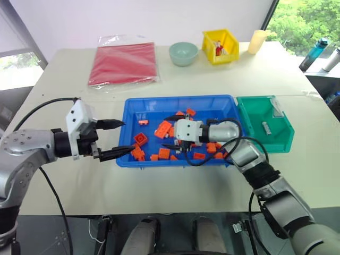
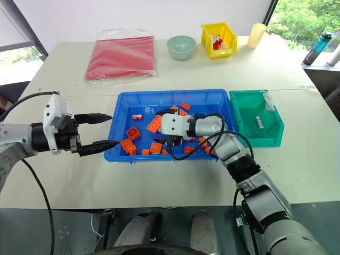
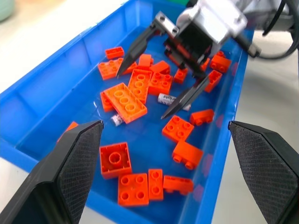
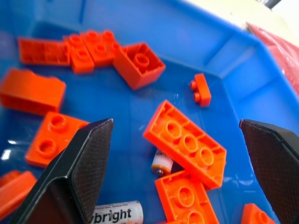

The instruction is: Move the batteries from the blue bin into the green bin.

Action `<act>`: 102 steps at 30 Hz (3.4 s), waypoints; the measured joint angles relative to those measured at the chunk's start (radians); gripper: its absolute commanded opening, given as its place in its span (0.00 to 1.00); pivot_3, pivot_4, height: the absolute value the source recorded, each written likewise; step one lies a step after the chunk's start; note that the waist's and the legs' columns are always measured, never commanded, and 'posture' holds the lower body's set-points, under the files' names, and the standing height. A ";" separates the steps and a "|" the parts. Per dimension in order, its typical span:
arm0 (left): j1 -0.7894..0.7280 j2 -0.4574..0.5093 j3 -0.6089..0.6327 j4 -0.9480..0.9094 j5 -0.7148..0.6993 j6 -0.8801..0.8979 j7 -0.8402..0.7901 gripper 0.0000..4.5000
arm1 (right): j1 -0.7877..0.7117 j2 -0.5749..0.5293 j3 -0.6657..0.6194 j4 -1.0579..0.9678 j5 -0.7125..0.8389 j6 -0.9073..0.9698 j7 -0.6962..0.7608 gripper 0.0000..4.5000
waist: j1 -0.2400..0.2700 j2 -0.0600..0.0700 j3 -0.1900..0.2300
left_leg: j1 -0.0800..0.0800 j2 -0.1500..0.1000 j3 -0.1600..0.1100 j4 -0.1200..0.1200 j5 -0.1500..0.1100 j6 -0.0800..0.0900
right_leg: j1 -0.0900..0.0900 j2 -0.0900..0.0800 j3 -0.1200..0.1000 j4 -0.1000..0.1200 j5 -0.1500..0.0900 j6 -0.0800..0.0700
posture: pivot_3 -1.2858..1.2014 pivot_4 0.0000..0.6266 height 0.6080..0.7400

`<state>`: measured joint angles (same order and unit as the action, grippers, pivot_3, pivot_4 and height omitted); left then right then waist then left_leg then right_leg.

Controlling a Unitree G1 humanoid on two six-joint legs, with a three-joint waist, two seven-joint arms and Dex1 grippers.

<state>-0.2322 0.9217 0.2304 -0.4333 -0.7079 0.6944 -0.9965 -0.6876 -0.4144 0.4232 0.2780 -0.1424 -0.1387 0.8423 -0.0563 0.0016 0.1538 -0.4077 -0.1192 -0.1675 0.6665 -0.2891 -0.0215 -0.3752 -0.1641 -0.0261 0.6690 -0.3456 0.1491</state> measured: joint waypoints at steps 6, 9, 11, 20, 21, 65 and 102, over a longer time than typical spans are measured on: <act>-0.022 -0.003 -0.016 0.004 0.000 0.000 0.007 1.00 | -0.042 0.048 0.004 0.115 -0.080 -0.079 -0.070 0.90 | -0.011 0.000 0.000 | 0.000 0.000 -0.001 0.000 0.000 0.000 | 0.000 0.001 0.000 0.000 0.000 0.000 | 0.52 0.24 0.82; -0.037 -0.007 -0.020 0.013 0.000 -0.001 0.007 1.00 | -0.059 0.061 0.004 0.154 -0.097 -0.107 -0.089 0.70 | -0.013 0.000 0.000 | 0.000 0.001 -0.001 0.000 0.000 -0.001 | 0.000 0.001 0.000 0.000 0.000 0.000 | 0.52 0.24 0.82; -0.039 -0.009 -0.020 0.024 0.001 -0.002 0.007 1.00 | -0.061 0.075 0.001 0.160 -0.089 -0.111 -0.082 0.48 | -0.014 0.000 0.000 | 0.000 0.001 -0.001 0.000 0.000 -0.001 | 0.000 0.002 0.000 0.000 0.000 0.000 | 0.52 0.24 0.82; -0.040 -0.010 -0.029 0.046 0.024 -0.025 -0.003 1.00 | -0.011 0.135 -0.109 -0.029 0.163 0.177 0.028 0.14 | -0.011 0.000 0.000 | 0.000 0.005 -0.001 0.000 0.001 -0.001 | 0.001 0.005 0.000 0.000 0.000 0.000 | 0.52 0.24 0.82; -0.041 -0.011 -0.031 0.051 0.027 -0.028 -0.003 1.00 | -0.018 0.138 -0.126 -0.025 0.166 0.202 0.014 0.14 | -0.010 0.000 0.000 | 0.000 0.005 -0.001 0.000 0.001 -0.001 | 0.001 0.005 0.000 0.000 0.000 0.000 | 0.52 0.24 0.82; -0.078 -0.028 -0.057 0.057 0.044 -0.028 0.020 1.00 | -0.157 0.234 -0.053 0.331 -0.064 -0.032 -0.167 0.00 | -0.018 0.000 0.000 | 0.001 0.008 -0.001 -0.001 0.001 -0.003 | 0.000 0.008 0.002 0.001 0.000 0.000 | 0.52 0.24 0.82; -0.089 -0.031 -0.079 0.078 0.064 -0.049 -0.023 1.00 | -0.140 0.169 0.013 0.020 0.087 0.717 0.026 0.04 | -0.013 0.000 0.000 | 0.000 0.007 0.000 -0.001 0.001 -0.003 | -0.001 0.008 0.004 0.002 0.001 -0.001 | 0.52 0.24 0.82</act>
<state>-0.3213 0.8908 0.1516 -0.3556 -0.6440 0.6458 -1.0195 -0.8278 -0.2452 0.4366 0.2981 -0.0558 0.5784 0.8679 -0.0696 0.0011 0.1534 -0.4076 -0.1120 -0.1678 0.6656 -0.2879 -0.0243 -0.3763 -0.1562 -0.0223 0.6709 -0.3451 0.1480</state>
